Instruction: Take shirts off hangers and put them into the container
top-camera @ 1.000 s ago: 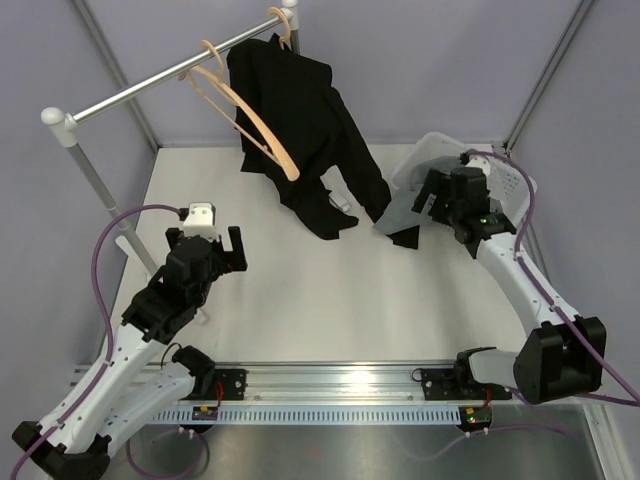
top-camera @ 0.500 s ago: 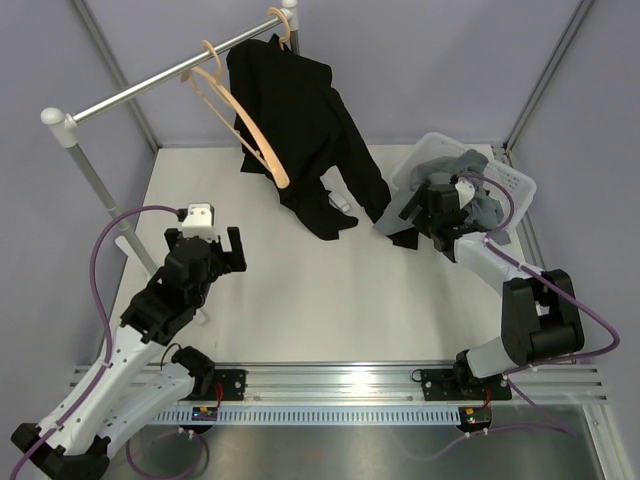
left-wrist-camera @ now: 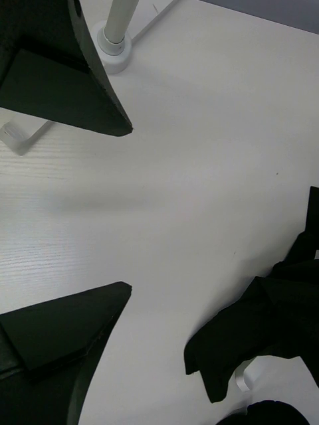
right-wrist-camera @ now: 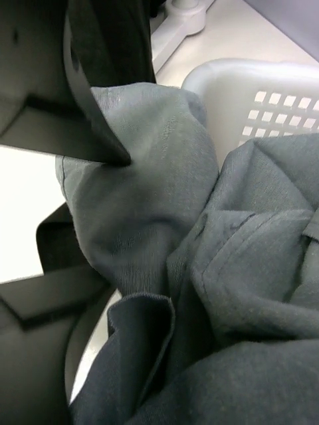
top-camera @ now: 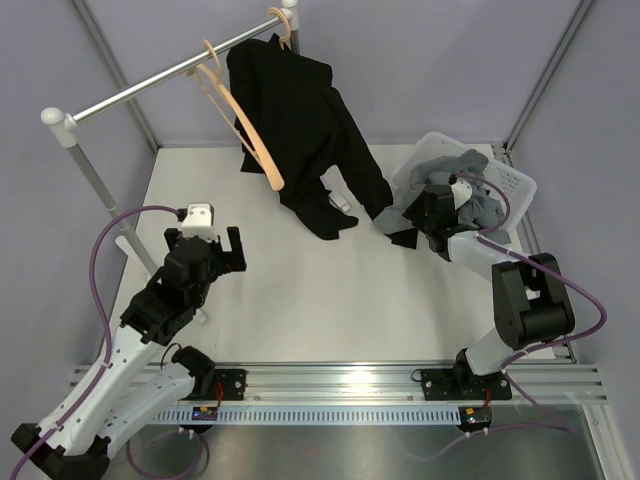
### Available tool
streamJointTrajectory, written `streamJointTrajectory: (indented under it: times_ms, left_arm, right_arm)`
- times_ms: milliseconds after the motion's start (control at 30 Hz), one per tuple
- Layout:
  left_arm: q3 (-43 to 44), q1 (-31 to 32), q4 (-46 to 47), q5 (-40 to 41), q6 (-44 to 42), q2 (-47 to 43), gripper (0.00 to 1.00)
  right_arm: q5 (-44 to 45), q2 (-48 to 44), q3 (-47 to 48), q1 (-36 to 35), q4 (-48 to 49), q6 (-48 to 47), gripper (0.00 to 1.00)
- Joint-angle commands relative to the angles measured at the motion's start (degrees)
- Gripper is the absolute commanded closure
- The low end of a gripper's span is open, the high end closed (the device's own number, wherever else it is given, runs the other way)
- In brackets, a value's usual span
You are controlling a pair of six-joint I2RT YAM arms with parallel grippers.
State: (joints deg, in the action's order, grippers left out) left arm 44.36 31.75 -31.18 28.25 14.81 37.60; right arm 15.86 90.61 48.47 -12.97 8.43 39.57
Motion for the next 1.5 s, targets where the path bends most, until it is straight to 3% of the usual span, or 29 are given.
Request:
streamJointTrajectory:
  times_ms: [0,200,333,500,667,767,967,1100,1333,1433,1467]
  left_arm:
    - [-0.2,-0.2,1.7,-0.4,-0.5,-0.2,0.01]
    - [-0.3,-0.2,1.6,-0.3,-0.5,0.0,0.01]
    - [-0.3,-0.2,1.6,-0.3,-0.6,0.2,0.01]
    - [-0.4,-0.2,1.7,0.0,-0.6,0.2,0.01]
    - [-0.3,-0.2,1.6,0.0,-0.6,0.3,0.01]
    - [-0.4,-0.2,1.6,0.0,-0.6,0.3,0.01]
    - [-0.3,-0.2,1.7,0.1,-0.7,0.4,0.01]
    - [-0.4,-0.2,1.6,0.1,-0.7,0.4,0.01]
    - [-0.4,-0.2,1.7,-0.1,-0.7,0.4,0.01]
    - [-0.3,-0.2,1.6,-0.3,-0.7,0.3,0.01]
    - [-0.4,-0.2,1.7,-0.3,-0.7,0.3,0.01]
  right_arm:
    - [3.0,-0.7,-0.8,0.3,4.1,0.5,0.46]
    - [2.7,-6.0,3.1,0.2,-3.5,-0.5,0.85]
    - [3.4,-9.1,8.6,0.4,-11.6,-2.4,0.95]
    - [3.4,-10.0,17.9,2.8,-20.5,-4.5,0.96]
    - [2.4,-8.3,23.2,10.9,-23.0,-6.3,0.99]
    - [-0.6,-3.8,27.4,15.4,-23.7,-8.3,0.99]
    - [-3.3,11.7,38.3,17.0,-29.6,-11.7,0.99]
    - [-7.8,21.7,44.7,16.8,-35.0,-12.9,0.95]
    - [-11.4,30.6,48.5,16.4,-41.6,-15.8,0.85]
    - [-11.3,30.4,49.3,16.4,-41.9,-16.4,0.75]
    - [-11.1,29.2,49.5,16.4,-41.8,-16.5,0.67]
